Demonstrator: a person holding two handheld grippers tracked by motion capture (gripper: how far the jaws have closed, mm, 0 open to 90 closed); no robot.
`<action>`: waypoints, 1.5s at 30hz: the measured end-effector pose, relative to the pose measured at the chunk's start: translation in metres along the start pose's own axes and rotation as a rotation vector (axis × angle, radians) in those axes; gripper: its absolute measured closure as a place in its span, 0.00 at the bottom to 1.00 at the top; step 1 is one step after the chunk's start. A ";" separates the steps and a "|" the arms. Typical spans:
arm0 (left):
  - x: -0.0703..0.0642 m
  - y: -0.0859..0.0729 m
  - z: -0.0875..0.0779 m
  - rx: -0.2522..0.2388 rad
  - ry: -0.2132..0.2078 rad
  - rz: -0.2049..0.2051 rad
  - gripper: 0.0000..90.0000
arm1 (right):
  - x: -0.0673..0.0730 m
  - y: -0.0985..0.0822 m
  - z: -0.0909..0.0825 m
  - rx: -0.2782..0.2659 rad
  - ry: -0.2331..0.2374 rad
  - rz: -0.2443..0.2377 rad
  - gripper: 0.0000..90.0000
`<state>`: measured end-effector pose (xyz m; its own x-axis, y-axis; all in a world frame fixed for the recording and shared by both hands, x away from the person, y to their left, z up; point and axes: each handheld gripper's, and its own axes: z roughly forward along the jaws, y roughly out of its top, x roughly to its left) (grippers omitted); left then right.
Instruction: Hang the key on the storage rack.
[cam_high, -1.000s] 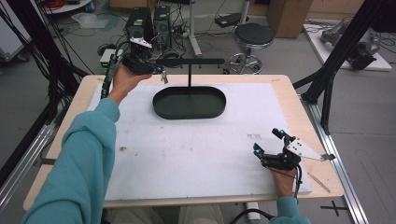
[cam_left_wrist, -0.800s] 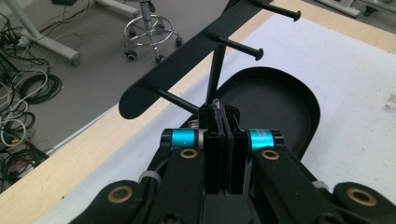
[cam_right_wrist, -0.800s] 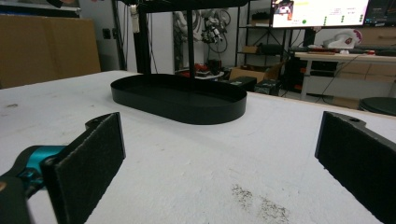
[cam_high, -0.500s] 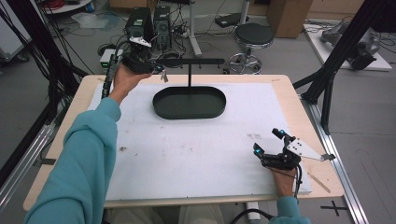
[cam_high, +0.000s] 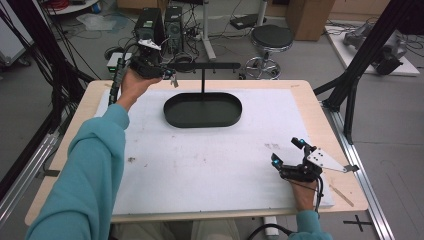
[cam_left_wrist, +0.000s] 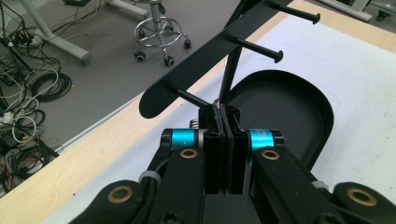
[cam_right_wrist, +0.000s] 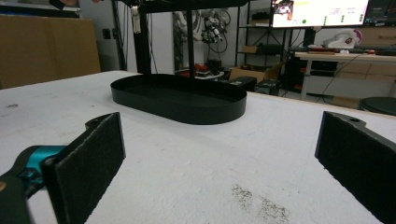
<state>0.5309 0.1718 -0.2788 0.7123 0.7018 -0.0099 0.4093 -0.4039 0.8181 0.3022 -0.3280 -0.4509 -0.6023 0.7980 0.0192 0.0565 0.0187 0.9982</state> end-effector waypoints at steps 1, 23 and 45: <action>0.000 0.000 0.000 0.000 0.000 0.000 0.98 | 0.000 0.000 0.000 0.001 0.000 0.001 0.01; 0.008 -0.002 0.010 -0.031 0.026 -0.030 0.98 | 0.000 0.000 0.000 0.006 -0.002 -0.005 0.01; -0.007 -0.013 -0.055 -0.383 -0.021 0.079 0.02 | 0.000 0.000 0.000 0.006 -0.005 -0.005 0.01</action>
<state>0.4888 0.2044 -0.2577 0.7459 0.6640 0.0530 0.1130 -0.2046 0.9723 0.3019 -0.3277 -0.4509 -0.5990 0.8006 0.0134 0.0582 0.0268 0.9979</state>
